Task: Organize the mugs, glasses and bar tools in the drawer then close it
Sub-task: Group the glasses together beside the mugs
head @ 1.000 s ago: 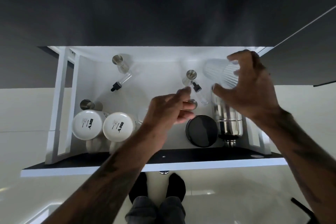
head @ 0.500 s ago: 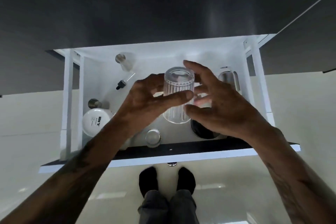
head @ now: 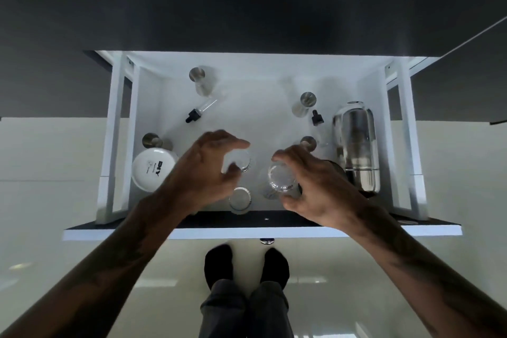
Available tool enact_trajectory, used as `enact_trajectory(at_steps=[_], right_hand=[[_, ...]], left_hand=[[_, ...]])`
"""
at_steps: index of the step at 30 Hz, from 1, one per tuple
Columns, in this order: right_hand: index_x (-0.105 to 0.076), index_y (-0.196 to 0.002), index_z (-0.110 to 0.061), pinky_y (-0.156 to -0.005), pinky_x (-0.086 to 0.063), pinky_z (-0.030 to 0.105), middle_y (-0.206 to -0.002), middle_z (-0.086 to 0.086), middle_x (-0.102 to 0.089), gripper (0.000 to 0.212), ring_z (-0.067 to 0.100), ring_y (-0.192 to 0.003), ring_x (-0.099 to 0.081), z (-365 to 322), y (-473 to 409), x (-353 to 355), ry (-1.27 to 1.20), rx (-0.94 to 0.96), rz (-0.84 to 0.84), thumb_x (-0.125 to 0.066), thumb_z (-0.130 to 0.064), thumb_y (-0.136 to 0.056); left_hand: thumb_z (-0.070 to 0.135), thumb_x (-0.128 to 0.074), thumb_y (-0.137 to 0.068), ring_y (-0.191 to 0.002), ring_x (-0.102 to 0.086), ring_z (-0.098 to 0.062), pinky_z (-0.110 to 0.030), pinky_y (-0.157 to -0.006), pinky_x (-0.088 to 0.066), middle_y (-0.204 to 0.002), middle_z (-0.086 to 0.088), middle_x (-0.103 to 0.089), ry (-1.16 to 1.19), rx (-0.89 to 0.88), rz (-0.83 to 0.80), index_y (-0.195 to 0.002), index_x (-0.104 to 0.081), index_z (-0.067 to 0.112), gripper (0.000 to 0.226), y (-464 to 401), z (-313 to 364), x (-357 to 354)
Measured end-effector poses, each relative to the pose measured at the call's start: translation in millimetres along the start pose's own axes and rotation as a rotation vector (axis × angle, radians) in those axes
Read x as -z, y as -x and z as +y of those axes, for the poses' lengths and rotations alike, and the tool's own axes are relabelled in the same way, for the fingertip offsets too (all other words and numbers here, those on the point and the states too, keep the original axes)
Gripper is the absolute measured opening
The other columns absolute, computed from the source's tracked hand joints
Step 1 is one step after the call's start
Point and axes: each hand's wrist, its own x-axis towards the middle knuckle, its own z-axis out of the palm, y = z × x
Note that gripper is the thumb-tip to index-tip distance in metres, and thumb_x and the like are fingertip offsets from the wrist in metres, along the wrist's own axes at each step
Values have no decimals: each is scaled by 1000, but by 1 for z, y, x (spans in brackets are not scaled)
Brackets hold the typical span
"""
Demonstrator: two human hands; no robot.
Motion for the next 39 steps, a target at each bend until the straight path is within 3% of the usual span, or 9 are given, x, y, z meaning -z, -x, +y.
enact_trajectory(at_steps=[2, 6, 12, 20, 23, 27, 32, 35, 39], right_hand=[[-46, -118, -19, -66, -54, 33, -117, 0, -56, 60, 30, -82, -66, -5, -7, -8, 83, -19, -41, -77, -19, -67], [-45, -119, -14, -69, -46, 36, -112, 3, -54, 57, 30, -83, -60, -14, -16, -15, 245, -71, -157, -74, -11, -71], [-37, -128, -14, -65, -37, 31, -119, 5, -47, 62, 26, -86, -59, -22, -20, -21, 364, -44, -288, -72, -3, -77], [-36, -134, -15, -73, -45, 27, -129, 3, -47, 65, 22, -105, -56, -18, -16, -8, 70, -166, -482, -58, 7, -77], [-48, -121, -19, -80, -49, 31, -122, 0, -57, 40, 20, -97, -57, -14, -8, 5, -6, -227, -318, -59, -11, -83], [-60, -102, -14, -74, -55, 43, -102, 9, -63, 17, 27, -86, -64, 14, -17, 20, -25, -244, 214, -60, -13, -85], [-55, -125, -21, -85, -49, 39, -131, 11, -50, 40, 32, -104, -62, 50, -48, 24, 180, -420, 84, -63, -26, -86], [-63, -110, -16, -79, -52, 42, -117, 14, -59, 29, 35, -101, -63, 60, -53, 10, 181, -354, 53, -61, -25, -83], [-63, -105, -10, -78, -54, 43, -106, 17, -61, 27, 38, -93, -62, 58, -61, 4, 160, -309, 44, -64, -23, -81]], left_hand=[[22, -61, -74, -117, -55, -27, -46, -96, -49, -121, -6, -65, -267, -73, 8, -128, -63, 13, 56, -5, -9, 4], [28, -70, -80, -132, -41, -23, -36, -104, -37, -145, -5, -47, -515, -95, -306, -150, -35, 21, 78, -21, -12, -10], [17, -73, -80, -115, -57, -24, -31, -87, -49, -129, -7, -57, -405, -33, -306, -144, -45, 16, 70, -36, -10, -17], [21, -73, -81, -111, -59, -26, -30, -81, -46, -119, -10, -61, -329, -39, -282, -128, -56, 9, 51, -42, 0, -34], [24, -73, -81, -113, -58, -25, -30, -83, -46, -121, -8, -59, -355, -37, -324, -128, -56, 11, 52, -40, 0, -38], [34, -71, -82, -124, -52, -21, -28, -90, -42, -137, -2, -53, -366, -61, -358, -145, -43, 23, 70, -36, -4, -28], [36, -56, -77, -106, -65, -23, -33, -89, -52, -120, -5, -67, -108, 67, -66, -128, -64, 17, 54, -40, -13, 5], [22, -60, -84, -85, -71, -21, -30, -82, -54, -100, -4, -75, -90, 155, 166, -106, -74, 15, 27, -35, -32, 28], [11, -65, -85, -86, -71, -24, -32, -82, -57, -101, -8, -76, -204, 321, 237, -103, -76, 10, 21, -9, -72, 65]])
